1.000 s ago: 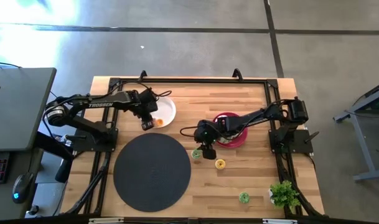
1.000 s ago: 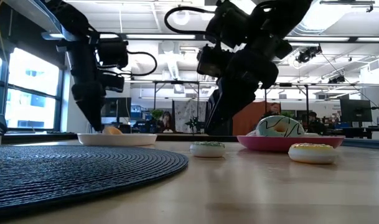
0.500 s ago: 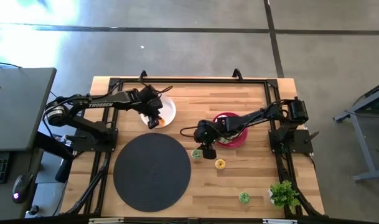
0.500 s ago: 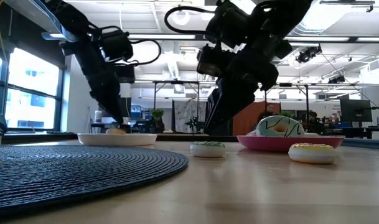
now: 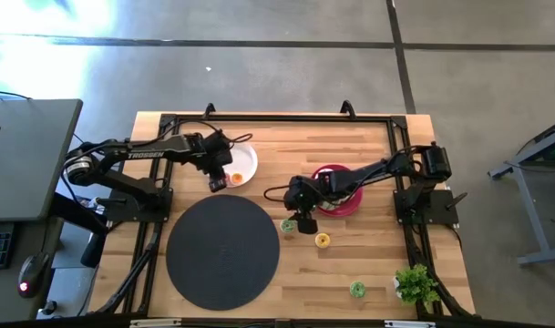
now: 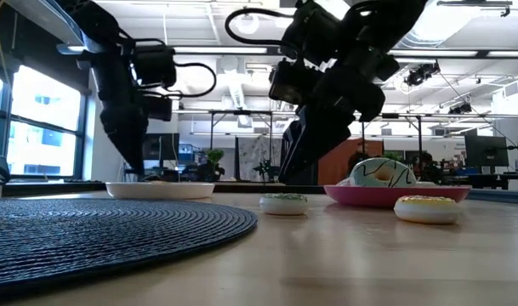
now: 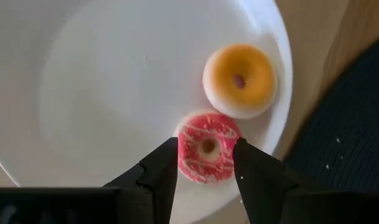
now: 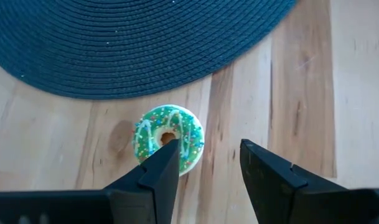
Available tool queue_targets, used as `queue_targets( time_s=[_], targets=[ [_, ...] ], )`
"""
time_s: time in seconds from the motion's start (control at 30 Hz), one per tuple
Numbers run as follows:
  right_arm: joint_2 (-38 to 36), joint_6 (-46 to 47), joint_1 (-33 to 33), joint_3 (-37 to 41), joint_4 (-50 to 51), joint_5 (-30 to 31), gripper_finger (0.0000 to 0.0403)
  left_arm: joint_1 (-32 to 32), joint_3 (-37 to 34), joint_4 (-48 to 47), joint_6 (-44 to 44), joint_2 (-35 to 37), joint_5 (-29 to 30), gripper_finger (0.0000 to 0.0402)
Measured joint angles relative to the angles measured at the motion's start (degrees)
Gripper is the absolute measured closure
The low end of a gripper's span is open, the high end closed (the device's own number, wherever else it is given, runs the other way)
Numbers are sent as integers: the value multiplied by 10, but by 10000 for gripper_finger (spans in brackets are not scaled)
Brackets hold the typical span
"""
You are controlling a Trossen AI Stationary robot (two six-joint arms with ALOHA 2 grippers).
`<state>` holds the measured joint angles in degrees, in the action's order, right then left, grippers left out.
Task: Pick & Place donuts
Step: Put the top small green donut on the white plate
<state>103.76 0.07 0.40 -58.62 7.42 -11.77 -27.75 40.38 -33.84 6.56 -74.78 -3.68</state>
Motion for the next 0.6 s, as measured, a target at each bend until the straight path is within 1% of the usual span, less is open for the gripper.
queue_targets(
  time_s=[0.1, 0.17, 0.23, 0.43, 0.53, 0.6],
  targets=[
    [6, 10, 0, 0, -6, 6, 244, 5, 0, 6, -19, 0, 1, 254],
    [14, 24, 0, 0, -18, -7, 244, 8, 0, 22, -28, 0, 1, 254],
    [24, 32, 1, 0, -29, -19, 244, 8, 0, 36, -30, 0, 2, 254],
    [59, 41, 16, 0, -46, -15, 247, 8, 0, 48, -30, 0, 2, 254],
    [66, 52, 18, 0, -64, -14, 262, 8, 0, 48, -30, 0, 8, 254],
    [67, 65, 18, 0, -67, -13, 285, 8, 0, 48, -29, 0, 10, 254]
  ],
)
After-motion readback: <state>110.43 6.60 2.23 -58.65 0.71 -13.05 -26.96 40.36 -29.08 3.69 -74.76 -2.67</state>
